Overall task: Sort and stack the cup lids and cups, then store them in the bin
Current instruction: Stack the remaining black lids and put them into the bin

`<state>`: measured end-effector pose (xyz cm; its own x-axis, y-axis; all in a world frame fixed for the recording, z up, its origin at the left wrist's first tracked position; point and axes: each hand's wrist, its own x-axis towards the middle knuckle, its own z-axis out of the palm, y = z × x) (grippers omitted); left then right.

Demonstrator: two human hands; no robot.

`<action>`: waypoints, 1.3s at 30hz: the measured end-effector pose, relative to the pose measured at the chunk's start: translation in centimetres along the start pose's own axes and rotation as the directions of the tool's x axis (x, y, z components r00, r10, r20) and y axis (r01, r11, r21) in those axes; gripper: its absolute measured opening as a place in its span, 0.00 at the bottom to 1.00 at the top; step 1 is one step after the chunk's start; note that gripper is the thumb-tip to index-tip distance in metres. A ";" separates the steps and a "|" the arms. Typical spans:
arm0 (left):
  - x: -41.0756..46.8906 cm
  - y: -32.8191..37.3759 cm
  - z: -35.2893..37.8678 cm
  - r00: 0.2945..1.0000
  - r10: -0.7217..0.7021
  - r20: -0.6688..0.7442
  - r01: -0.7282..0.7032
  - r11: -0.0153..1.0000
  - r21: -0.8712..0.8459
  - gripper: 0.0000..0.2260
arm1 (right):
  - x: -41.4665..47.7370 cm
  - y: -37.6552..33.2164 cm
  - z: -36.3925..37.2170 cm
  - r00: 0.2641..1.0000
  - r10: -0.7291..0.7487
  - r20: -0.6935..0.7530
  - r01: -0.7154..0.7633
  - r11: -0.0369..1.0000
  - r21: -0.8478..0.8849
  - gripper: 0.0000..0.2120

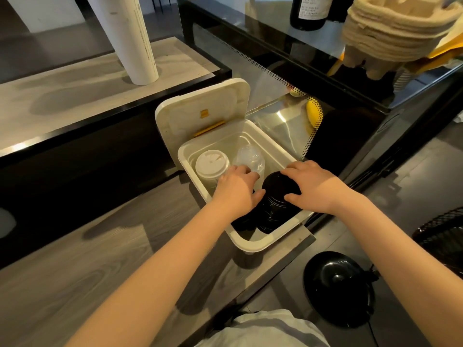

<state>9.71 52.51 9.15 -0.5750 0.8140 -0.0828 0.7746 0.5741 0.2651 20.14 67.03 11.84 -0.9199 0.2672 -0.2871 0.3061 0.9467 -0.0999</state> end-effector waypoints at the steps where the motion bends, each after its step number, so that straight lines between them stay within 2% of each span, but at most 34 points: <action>1: -0.2 -0.3 -0.4 1.000 0.019 -0.020 -0.019 1.000 0.025 0.22 | -0.1 -0.2 -0.1 1.000 -0.002 -0.019 0.003 1.000 0.005 0.28; 8: -3.2 -3.6 -3.8 0.996 -0.014 -0.085 0.024 0.991 0.129 0.21 | 0.5 -4.3 -1.1 0.978 -0.092 -0.186 0.097 0.995 0.022 0.24; 11: -6.5 -6.6 -5.1 0.985 -0.104 -0.140 0.118 0.988 0.101 0.18 | 1.1 -8.1 -1.5 0.960 -0.145 -0.240 0.170 0.981 0.089 0.23; 14: -11.1 -10.1 -5.8 0.959 -0.241 -0.150 0.244 0.970 0.000 0.20 | 1.6 -12.8 -1.1 0.934 -0.241 -0.265 0.269 0.960 0.077 0.21; 17: -16.7 -14.2 -5.3 0.916 -0.375 -0.140 0.359 0.925 -0.125 0.22 | 1.7 -18.1 0.3 0.909 -0.322 -0.264 0.356 0.930 0.089 0.20; 22: -26.4 -21.4 -2.4 0.829 -0.552 -0.084 0.519 0.817 -0.251 0.20 | 2.0 -27.9 4.3 0.882 -0.455 -0.119 0.468 0.877 0.111 0.18; 25: -31.8 -25.7 -0.2 0.745 -0.668 -0.009 0.631 0.708 -0.318 0.20 | 1.9 -33.9 7.0 0.863 -0.503 -0.044 0.504 0.854 0.129 0.17; 30: -39.3 -32.6 3.0 0.576 -0.817 0.036 0.778 0.534 -0.330 0.22 | 1.5 -43.6 11.0 0.820 -0.569 0.056 0.564 0.821 0.086 0.14; 35: -47.0 -39.0 4.4 0.306 -0.950 0.060 0.927 0.283 -0.246 0.31 | 0.6 -52.6 14.6 0.761 -0.628 0.164 0.626 0.777 0.068 0.17; 39: -51.6 -42.5 5.4 0.109 -0.990 0.092 0.950 0.076 -0.303 0.45 | 0.2 -56.6 16.3 0.740 -0.646 0.187 0.649 0.759 0.057 0.17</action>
<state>7.86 -13.41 -3.01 -0.8051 -0.4719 -0.3595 -0.5670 0.7901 0.2328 6.62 10.51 1.88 -0.8325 -0.4479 -0.3262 -0.3502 0.8815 -0.3166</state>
